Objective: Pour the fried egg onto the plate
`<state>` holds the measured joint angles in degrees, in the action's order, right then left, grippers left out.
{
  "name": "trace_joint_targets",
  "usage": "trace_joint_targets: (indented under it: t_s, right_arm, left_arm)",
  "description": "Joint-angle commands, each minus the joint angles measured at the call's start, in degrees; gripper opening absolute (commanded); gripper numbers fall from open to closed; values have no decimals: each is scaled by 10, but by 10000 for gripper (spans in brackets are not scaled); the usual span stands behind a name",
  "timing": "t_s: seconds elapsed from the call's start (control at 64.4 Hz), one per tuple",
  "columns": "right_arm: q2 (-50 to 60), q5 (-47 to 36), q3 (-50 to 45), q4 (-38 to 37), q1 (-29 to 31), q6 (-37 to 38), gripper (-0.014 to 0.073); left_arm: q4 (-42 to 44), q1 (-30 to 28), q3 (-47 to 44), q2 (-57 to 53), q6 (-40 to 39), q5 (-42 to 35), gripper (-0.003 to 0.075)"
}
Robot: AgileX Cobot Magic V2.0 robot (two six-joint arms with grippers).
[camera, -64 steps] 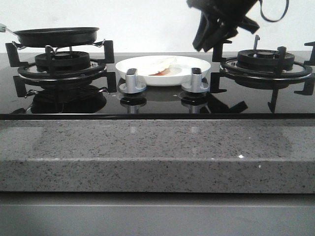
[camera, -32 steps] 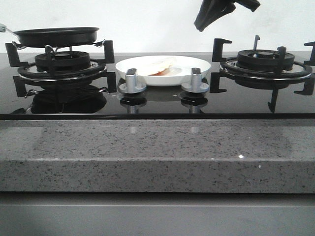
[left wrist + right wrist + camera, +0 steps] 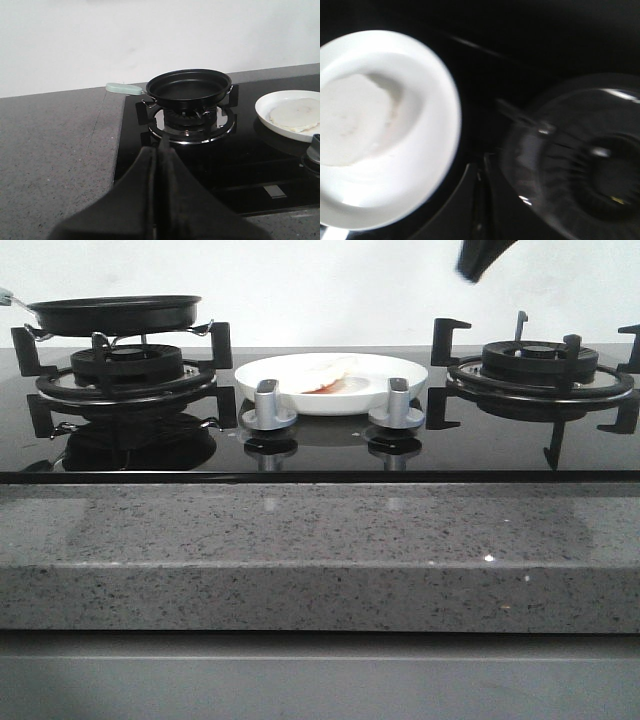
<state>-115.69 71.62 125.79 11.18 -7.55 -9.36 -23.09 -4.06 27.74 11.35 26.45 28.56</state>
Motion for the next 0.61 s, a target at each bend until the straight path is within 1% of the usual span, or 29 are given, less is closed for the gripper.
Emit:
trace_joint_targets:
  t_s: [0.0, 0.155, 0.326, 0.482, 0.59]
  right_arm:
    - [63, 49, 20, -57, 4, 13, -67]
    - [111, 49, 19, -112, 4, 34, -67]
    - [175, 45, 4, -129, 4, 54, -67]
    - [250, -7, -54, -129, 4, 55, -67]
    - [314, -46, -127, -129, 4, 55, -67]
  left_arm:
    - [-9, 4, 15, 5, -5, -45, -20]
    - [-9, 4, 15, 5, -5, -45, -20]
    - [-10, 4, 15, 5, -5, -45, -20]
    - [-10, 4, 15, 5, -5, -45, -20]
    - [-10, 4, 15, 5, -5, -45, -19]
